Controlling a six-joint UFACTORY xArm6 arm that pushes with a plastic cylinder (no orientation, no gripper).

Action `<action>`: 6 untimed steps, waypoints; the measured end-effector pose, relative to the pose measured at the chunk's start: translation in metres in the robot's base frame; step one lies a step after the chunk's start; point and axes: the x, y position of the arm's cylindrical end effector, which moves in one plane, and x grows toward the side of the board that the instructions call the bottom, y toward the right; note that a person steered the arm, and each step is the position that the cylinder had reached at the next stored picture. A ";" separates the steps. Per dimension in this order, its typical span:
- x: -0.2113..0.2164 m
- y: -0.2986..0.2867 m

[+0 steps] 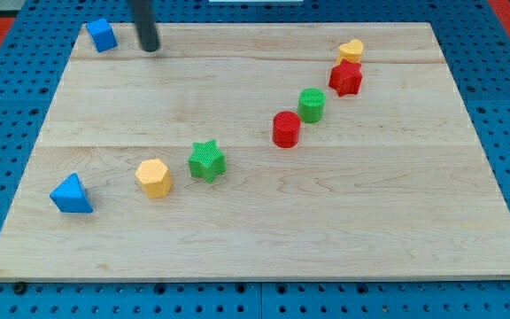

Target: Location your arm at the right side of the yellow heart

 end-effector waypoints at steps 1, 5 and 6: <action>-0.013 0.096; 0.030 0.325; 0.030 0.271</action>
